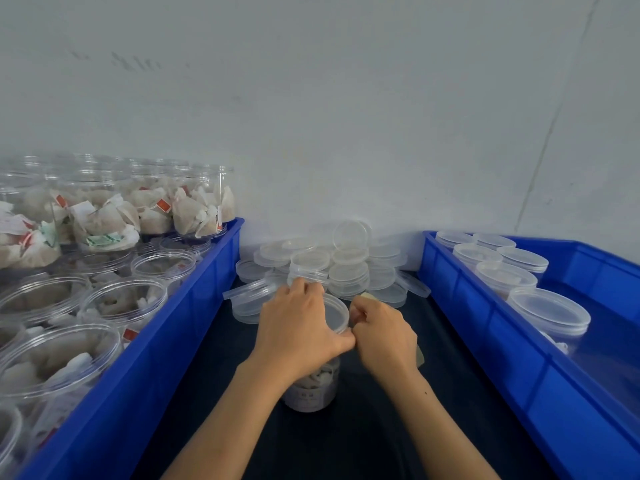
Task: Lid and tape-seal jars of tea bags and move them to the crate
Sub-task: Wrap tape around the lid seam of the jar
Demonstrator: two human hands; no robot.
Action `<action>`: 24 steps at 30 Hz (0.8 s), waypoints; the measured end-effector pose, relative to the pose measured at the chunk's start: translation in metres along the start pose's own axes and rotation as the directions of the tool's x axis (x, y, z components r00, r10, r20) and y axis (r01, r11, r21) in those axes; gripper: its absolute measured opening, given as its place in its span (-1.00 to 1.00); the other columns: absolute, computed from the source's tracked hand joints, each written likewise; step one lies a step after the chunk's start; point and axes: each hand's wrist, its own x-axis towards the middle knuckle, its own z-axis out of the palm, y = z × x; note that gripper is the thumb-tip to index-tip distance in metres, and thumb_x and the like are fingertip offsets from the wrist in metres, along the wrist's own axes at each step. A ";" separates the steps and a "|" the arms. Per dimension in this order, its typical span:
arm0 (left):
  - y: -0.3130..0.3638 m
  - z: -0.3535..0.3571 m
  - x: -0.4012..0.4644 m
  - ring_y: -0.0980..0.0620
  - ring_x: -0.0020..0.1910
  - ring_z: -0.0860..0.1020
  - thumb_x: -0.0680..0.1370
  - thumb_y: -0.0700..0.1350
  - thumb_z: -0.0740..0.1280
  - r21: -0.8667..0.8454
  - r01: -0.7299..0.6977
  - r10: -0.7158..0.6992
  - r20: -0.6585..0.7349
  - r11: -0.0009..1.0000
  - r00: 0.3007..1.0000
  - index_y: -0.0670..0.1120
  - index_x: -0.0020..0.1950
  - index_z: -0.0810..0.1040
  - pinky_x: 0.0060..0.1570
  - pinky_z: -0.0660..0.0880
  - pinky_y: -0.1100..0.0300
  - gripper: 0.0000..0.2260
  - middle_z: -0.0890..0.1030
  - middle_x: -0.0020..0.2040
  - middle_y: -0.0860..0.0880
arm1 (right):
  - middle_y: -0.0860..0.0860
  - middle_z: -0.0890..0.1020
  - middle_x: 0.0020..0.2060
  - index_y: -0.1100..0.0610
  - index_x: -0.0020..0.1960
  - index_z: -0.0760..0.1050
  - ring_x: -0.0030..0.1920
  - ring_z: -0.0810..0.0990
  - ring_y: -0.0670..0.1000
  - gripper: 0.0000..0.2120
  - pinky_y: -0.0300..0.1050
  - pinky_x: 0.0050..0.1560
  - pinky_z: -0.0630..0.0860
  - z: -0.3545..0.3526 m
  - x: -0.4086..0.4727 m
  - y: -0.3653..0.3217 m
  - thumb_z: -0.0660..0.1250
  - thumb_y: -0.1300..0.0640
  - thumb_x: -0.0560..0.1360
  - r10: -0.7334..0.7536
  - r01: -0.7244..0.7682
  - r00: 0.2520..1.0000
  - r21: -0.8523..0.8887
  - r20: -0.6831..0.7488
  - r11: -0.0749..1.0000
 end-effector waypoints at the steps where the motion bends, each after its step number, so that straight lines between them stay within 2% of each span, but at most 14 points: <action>1: 0.000 0.000 0.000 0.01 0.11 0.43 0.35 0.35 0.29 0.002 0.002 -0.002 0.003 1.000 1.000 -0.01 0.24 0.41 -0.08 0.26 0.17 -0.40 0.44 0.17 0.04 | -0.09 0.52 -0.27 0.04 -0.25 0.43 -0.33 0.41 -0.10 -0.83 -0.13 -0.37 0.28 0.000 0.001 -0.001 0.17 0.29 0.36 0.003 -0.003 1.000 0.011 0.002 1.000; 6: 0.000 0.000 0.000 0.02 0.11 0.43 0.36 0.36 0.29 0.005 -0.002 0.002 -0.001 1.000 1.000 -0.01 0.24 0.41 -0.09 0.25 0.17 -0.40 0.45 0.17 0.04 | -0.07 0.50 -0.32 0.06 -0.29 0.39 -0.35 0.39 -0.07 -0.83 -0.12 -0.37 0.25 0.002 0.002 -0.001 0.15 0.30 0.35 0.023 -0.024 1.000 0.050 0.017 0.998; 14: 0.002 -0.002 0.000 0.04 0.08 0.42 0.36 0.34 0.30 -0.018 -0.013 0.013 -0.005 1.000 1.000 0.00 0.21 0.41 -0.09 0.25 0.18 -0.43 0.45 0.13 0.06 | -0.04 0.51 -0.33 0.05 -0.33 0.37 -0.28 0.45 0.02 -0.81 -0.04 -0.23 0.37 0.006 0.012 0.001 0.14 0.28 0.40 0.070 -0.076 0.996 0.110 0.064 0.991; 17: 0.000 -0.003 -0.010 0.09 0.08 0.43 0.30 0.36 0.27 -0.121 -0.065 0.067 0.017 0.991 0.998 0.09 0.20 0.39 -0.07 0.27 0.19 -0.43 0.43 0.10 0.17 | 0.04 0.53 -0.22 0.07 -0.28 0.38 -0.21 0.45 0.07 -0.77 -0.09 -0.20 0.35 -0.019 0.038 0.017 0.10 0.21 0.53 0.208 -0.202 0.977 0.102 -0.043 0.974; 18: -0.002 -0.004 -0.012 0.11 0.09 0.43 0.30 0.37 0.27 -0.139 -0.070 0.075 0.026 0.988 0.997 0.11 0.22 0.38 -0.06 0.27 0.20 -0.42 0.42 0.11 0.18 | 0.06 0.53 -0.21 0.09 -0.26 0.38 -0.23 0.43 0.07 -0.76 -0.10 -0.24 0.33 -0.030 0.048 0.024 0.08 0.18 0.56 0.213 -0.205 0.972 0.093 -0.094 0.974; 21: -0.001 -0.001 -0.009 0.06 0.17 0.41 0.35 0.36 0.29 -0.079 -0.074 0.077 0.026 0.994 0.997 0.07 0.33 0.34 -0.03 0.27 0.17 -0.36 0.41 0.20 0.11 | 0.03 0.50 -0.31 0.09 -0.27 0.34 -0.34 0.38 0.02 -0.73 -0.12 -0.35 0.27 -0.050 0.059 0.033 0.08 0.13 0.60 0.090 -0.085 0.989 0.050 -0.117 0.995; 24: 0.003 0.002 -0.006 0.06 0.18 0.41 0.35 0.36 0.28 -0.061 -0.071 0.072 0.004 0.996 0.997 0.06 0.35 0.33 -0.03 0.26 0.17 -0.34 0.41 0.21 0.11 | -0.03 0.45 -0.41 0.09 -0.31 0.32 -0.38 0.36 -0.02 -0.73 -0.11 -0.36 0.25 -0.038 0.046 0.028 0.11 0.12 0.56 0.002 0.001 1.000 0.119 -0.027 0.993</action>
